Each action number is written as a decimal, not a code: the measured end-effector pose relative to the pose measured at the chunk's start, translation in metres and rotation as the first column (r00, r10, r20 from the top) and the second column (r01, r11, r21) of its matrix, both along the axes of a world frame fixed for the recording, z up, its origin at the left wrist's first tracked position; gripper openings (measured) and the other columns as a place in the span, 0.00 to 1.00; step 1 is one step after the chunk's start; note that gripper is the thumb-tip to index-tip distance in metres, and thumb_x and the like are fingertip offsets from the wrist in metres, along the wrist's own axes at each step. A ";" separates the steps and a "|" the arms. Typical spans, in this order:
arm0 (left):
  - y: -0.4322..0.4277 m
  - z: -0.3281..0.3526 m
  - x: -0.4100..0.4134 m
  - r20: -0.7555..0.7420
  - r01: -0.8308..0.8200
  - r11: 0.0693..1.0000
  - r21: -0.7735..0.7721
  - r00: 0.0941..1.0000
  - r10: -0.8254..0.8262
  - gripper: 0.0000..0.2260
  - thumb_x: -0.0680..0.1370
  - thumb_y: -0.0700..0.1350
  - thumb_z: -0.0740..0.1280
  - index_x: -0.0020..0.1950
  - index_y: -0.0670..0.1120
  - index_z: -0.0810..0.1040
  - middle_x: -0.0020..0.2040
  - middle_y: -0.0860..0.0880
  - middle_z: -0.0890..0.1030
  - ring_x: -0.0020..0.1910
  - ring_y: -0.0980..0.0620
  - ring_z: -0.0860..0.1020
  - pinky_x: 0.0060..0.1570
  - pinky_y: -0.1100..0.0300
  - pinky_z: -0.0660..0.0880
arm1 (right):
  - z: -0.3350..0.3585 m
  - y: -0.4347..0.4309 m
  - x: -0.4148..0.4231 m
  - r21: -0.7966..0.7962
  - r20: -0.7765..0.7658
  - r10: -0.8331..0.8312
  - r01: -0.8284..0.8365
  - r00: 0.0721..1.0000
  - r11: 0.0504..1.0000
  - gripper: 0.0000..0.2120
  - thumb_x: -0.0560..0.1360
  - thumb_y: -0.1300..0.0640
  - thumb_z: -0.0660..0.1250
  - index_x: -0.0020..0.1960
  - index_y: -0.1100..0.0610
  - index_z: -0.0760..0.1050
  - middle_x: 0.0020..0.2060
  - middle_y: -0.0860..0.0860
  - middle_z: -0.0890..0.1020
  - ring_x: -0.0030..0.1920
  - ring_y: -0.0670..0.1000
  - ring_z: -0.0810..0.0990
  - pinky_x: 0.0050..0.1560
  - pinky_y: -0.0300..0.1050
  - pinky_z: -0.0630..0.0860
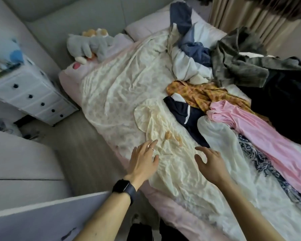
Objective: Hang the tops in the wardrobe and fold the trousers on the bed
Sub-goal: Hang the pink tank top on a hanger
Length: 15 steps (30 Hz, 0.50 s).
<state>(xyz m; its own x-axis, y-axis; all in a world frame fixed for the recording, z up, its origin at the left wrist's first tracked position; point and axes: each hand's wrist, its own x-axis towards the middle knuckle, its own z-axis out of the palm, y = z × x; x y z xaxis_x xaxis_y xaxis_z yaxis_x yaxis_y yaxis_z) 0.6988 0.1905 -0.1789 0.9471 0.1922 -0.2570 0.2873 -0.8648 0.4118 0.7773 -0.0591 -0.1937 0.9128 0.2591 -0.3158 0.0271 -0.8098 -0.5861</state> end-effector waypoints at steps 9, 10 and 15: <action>-0.018 -0.059 0.145 -0.036 0.250 0.967 0.039 0.968 -0.249 0.26 0.83 0.51 0.58 0.81 0.51 0.59 0.81 0.50 0.58 0.80 0.53 0.54 0.78 0.49 0.53 | -0.053 -0.018 0.117 -0.124 -0.106 -0.133 0.119 0.985 0.985 0.20 0.82 0.51 0.63 0.72 0.53 0.71 0.68 0.55 0.77 0.69 0.60 0.71 0.65 0.52 0.69; -0.019 -0.069 0.160 -0.058 0.279 0.958 0.060 0.960 -0.276 0.26 0.83 0.51 0.58 0.81 0.51 0.59 0.81 0.50 0.57 0.80 0.52 0.52 0.78 0.47 0.52 | -0.059 -0.019 0.130 -0.139 -0.118 -0.144 0.128 0.982 0.982 0.21 0.82 0.51 0.63 0.73 0.53 0.70 0.69 0.55 0.76 0.69 0.61 0.71 0.65 0.52 0.69; -0.012 -0.140 0.226 -0.225 0.482 0.835 0.266 0.873 -0.433 0.27 0.83 0.54 0.55 0.82 0.52 0.55 0.83 0.47 0.48 0.81 0.47 0.40 0.76 0.39 0.35 | -0.109 -0.017 0.202 -0.207 -0.140 -0.202 0.171 0.969 0.963 0.25 0.80 0.52 0.64 0.76 0.54 0.66 0.74 0.58 0.67 0.60 0.60 0.79 0.58 0.50 0.73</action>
<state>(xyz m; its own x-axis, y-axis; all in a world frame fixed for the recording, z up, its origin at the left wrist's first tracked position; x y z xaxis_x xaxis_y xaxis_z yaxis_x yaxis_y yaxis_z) 0.9251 0.1786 -0.3184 0.9008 -0.1616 -0.4030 -0.1363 -0.9865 0.0909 0.9792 -0.0764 -0.3030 0.8732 0.0095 -0.4873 -0.2157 -0.8891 -0.4038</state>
